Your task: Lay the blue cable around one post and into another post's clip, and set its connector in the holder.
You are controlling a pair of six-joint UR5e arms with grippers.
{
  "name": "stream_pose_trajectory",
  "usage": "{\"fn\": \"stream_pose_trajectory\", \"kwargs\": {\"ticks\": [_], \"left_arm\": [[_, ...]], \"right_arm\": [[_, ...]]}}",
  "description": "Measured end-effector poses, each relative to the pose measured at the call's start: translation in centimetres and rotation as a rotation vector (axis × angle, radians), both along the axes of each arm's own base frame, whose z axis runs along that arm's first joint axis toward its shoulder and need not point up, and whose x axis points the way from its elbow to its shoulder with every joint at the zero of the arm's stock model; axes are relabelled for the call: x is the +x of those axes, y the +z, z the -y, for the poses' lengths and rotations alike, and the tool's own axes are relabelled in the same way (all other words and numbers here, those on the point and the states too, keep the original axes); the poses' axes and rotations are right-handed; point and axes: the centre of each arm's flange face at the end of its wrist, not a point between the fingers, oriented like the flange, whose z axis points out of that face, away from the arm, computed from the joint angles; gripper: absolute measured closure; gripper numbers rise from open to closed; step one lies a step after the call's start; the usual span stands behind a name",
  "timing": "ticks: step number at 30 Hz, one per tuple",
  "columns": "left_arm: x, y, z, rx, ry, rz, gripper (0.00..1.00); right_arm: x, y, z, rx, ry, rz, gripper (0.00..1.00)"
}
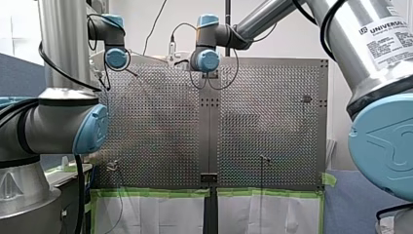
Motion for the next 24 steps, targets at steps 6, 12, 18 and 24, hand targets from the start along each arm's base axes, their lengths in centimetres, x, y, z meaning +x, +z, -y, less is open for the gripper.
{"fn": "stream_pose_trajectory", "kwargs": {"ticks": [6,12,18,24], "left_arm": [[2.5,0.0,-0.2,-0.007,-0.051,0.030,0.91],[3.8,-0.7,-1.3,-0.022,-0.040,0.029,0.91],[4.2,-0.5,-3.5,-0.050,-0.020,0.051,0.91],[4.6,-0.7,-5.6,-0.039,-0.016,0.048,0.91]], "right_arm": [[1.3,-1.4,1.1,0.023,-0.003,-0.028,1.00],[3.0,-2.5,2.7,0.016,-0.004,-0.020,1.00],[4.0,-1.1,3.7,-0.007,-0.006,0.010,1.00],[4.2,1.3,4.5,-0.037,-0.012,0.047,1.00]]}}
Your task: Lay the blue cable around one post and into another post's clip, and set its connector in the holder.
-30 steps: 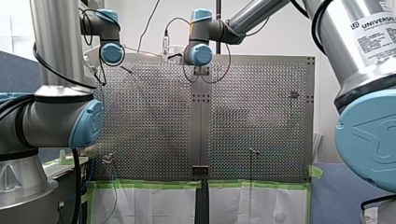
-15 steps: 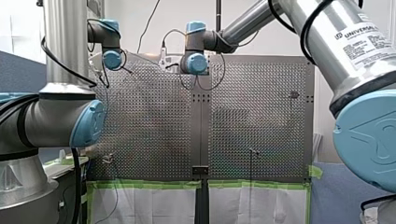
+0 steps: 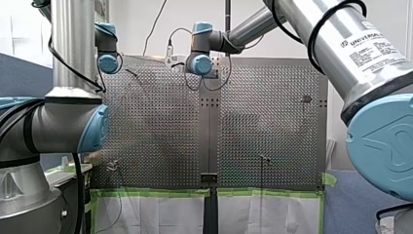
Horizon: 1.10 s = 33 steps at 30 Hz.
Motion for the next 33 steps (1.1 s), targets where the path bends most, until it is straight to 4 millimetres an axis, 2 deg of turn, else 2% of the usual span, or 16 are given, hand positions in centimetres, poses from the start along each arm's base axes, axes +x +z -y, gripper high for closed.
{"fn": "stream_pose_trajectory", "kwargs": {"ticks": [6,20,28,33], "left_arm": [[1.4,-1.1,-0.2,0.023,-0.036,-0.015,0.91],[3.3,-3.4,-1.0,0.019,-0.051,-0.041,0.91],[3.7,-3.8,-1.2,0.018,-0.054,-0.033,0.91],[4.6,-5.4,-0.9,0.015,-0.075,-0.061,0.91]], "right_arm": [[0.3,1.1,0.3,-0.015,0.001,0.017,1.00],[0.8,0.5,0.6,-0.023,0.014,0.022,1.00],[0.8,0.5,1.2,-0.035,0.014,0.033,1.00],[1.2,-0.2,1.7,-0.029,0.016,0.024,1.00]]}}
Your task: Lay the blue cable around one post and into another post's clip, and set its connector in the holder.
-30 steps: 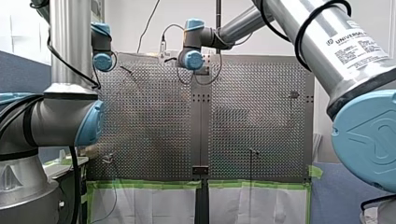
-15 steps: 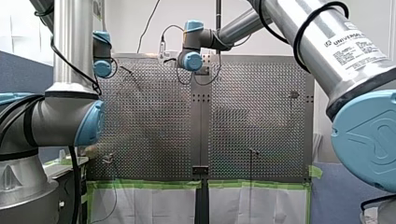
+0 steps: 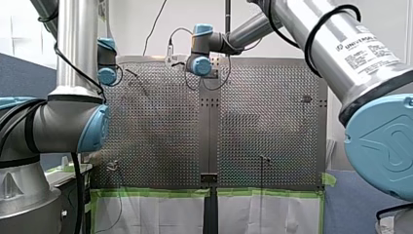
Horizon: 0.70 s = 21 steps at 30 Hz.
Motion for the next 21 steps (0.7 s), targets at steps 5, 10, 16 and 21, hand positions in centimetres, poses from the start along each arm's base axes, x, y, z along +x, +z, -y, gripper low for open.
{"fn": "stream_pose_trajectory", "kwargs": {"ticks": [5,10,16,21], "left_arm": [[0.9,-2.0,0.5,0.000,-0.018,-0.039,0.88],[1.2,-3.0,0.8,-0.003,-0.023,-0.057,0.88],[1.6,-4.2,1.2,-0.008,-0.029,-0.081,0.88],[1.6,-4.4,1.6,-0.008,-0.031,-0.087,0.88]], "right_arm": [[0.5,-1.6,0.5,0.017,-0.002,-0.020,1.00],[0.8,-3.0,0.9,0.029,-0.007,-0.033,1.00],[1.0,-4.7,1.1,0.050,-0.009,-0.058,1.00],[0.8,-5.4,1.4,0.068,-0.022,-0.075,1.00]]}}
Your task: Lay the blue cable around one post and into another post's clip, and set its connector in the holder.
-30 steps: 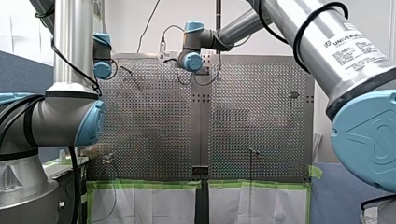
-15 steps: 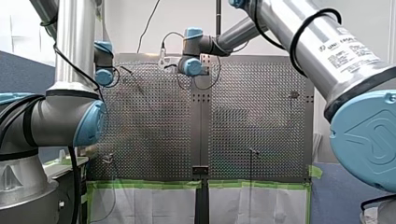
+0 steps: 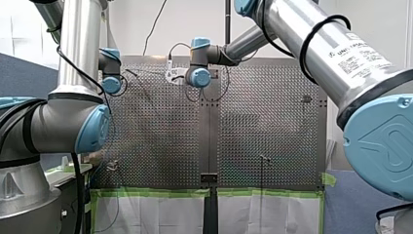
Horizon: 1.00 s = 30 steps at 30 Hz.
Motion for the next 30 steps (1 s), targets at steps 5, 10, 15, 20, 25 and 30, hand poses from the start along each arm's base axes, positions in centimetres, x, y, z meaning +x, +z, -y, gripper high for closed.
{"fn": "stream_pose_trajectory", "kwargs": {"ticks": [5,10,15,20,25,30], "left_arm": [[-0.1,-0.3,0.3,-0.001,-0.002,-0.004,0.88],[-0.5,-1.2,0.5,-0.005,0.003,-0.010,0.88],[-0.8,-1.8,0.8,-0.009,0.008,-0.019,0.88],[-1.3,-2.7,1.4,-0.010,0.002,-0.023,0.88],[-1.5,-3.2,2.0,-0.010,-0.007,-0.026,0.88],[-1.8,-3.7,2.8,-0.008,-0.019,-0.037,0.88]], "right_arm": [[-0.2,-1.0,0.3,0.030,-0.007,-0.016,1.00],[-0.4,-3.2,0.9,0.066,-0.023,-0.056,1.00],[-0.6,-4.9,1.1,0.092,-0.041,-0.089,1.00],[-0.8,-6.4,1.3,0.101,-0.047,-0.094,1.00],[-1.5,-8.3,1.6,0.113,-0.057,-0.105,1.00],[-2.4,-10.1,1.9,0.129,-0.068,-0.123,1.00]]}}
